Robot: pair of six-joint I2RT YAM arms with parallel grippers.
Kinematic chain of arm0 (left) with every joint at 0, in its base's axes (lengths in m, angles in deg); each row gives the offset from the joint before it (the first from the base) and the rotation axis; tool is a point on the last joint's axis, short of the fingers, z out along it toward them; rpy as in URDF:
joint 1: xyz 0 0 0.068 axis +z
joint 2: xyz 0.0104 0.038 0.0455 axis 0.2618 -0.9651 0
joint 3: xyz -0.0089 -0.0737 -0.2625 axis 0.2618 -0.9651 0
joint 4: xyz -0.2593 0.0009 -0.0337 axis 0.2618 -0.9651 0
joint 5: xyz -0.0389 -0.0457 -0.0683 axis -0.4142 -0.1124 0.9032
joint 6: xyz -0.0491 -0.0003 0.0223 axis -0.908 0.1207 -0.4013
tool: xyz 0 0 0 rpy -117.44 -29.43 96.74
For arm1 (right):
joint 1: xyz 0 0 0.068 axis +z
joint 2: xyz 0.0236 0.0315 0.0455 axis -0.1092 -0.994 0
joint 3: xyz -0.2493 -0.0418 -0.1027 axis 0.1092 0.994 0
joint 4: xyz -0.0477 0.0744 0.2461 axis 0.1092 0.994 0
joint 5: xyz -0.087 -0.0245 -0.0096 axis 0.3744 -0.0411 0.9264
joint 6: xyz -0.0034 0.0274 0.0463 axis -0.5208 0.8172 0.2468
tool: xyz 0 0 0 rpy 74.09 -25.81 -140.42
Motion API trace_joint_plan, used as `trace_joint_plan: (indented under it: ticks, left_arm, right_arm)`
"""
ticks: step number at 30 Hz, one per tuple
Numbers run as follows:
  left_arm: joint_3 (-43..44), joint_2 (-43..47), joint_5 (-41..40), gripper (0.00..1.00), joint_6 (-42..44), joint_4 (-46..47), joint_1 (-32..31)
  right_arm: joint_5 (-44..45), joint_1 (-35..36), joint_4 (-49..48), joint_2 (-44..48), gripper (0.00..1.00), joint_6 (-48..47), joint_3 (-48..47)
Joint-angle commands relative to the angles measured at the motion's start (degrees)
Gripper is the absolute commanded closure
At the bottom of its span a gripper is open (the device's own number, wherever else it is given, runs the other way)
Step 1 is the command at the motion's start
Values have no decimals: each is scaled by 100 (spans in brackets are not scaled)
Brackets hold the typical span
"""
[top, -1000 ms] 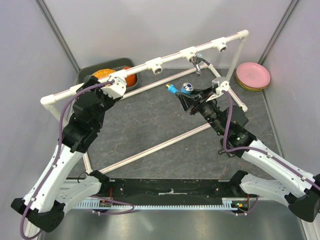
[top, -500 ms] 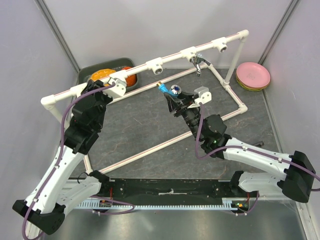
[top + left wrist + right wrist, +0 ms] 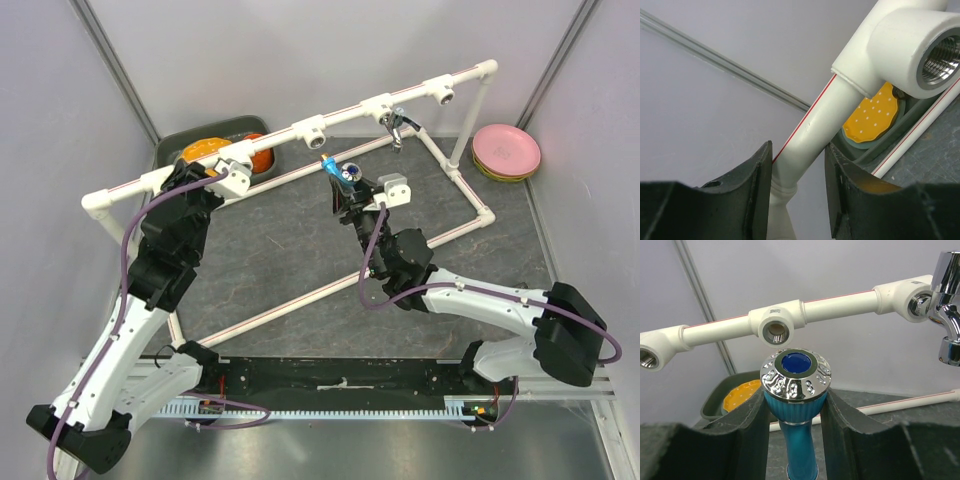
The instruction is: Install the water faucets
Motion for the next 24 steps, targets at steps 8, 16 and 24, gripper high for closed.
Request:
trace_joint_plan:
  ticks: [8, 16, 24]
  left_arm:
    - [-306, 28, 445, 68, -622, -270, 25]
    - [-341, 63, 489, 68, -666, -279, 34]
    - [-359, 72, 533, 68, -666, -279, 60]
  right_arm:
    - [145, 82, -793, -366, 100, -219, -630]
    - [206, 99, -977, -595, 100, -394, -771]
    - [382, 91, -1127, -788, 100, -553, -877]
